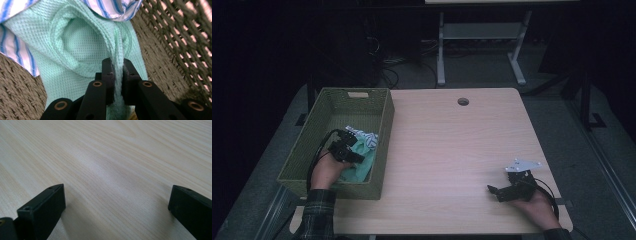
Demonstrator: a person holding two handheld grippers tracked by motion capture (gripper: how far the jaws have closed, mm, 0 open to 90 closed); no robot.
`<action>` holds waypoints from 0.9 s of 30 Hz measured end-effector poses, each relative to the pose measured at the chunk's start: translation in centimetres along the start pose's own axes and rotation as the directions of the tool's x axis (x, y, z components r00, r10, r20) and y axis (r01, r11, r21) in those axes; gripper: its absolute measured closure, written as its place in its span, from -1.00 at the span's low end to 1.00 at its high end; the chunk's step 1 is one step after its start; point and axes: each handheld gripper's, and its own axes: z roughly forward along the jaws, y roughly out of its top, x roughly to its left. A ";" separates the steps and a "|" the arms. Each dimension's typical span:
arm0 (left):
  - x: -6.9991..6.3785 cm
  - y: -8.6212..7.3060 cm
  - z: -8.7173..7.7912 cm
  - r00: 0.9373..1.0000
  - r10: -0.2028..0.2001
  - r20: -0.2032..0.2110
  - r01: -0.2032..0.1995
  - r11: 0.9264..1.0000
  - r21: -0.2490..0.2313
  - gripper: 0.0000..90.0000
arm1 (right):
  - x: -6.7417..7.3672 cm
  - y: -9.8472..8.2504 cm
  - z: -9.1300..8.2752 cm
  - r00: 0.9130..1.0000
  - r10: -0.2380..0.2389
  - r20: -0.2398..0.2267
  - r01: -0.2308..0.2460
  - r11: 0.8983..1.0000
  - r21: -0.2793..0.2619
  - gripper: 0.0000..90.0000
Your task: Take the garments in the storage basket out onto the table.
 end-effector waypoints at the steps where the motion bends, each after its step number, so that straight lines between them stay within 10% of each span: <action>1: 0.0 0.0 -0.2 1.000 0.001 0.007 -0.001 1.000 -0.007 0.85 | 0.0 0.0 0.0 1.000 0.000 0.000 0.000 1.000 0.000 -0.99; 27: 0.7 0.2 -5.9 0.998 0.001 0.057 0.011 0.976 -0.216 0.90 | 0.0 0.0 0.0 1.000 0.001 0.001 -0.001 1.000 0.000 -0.99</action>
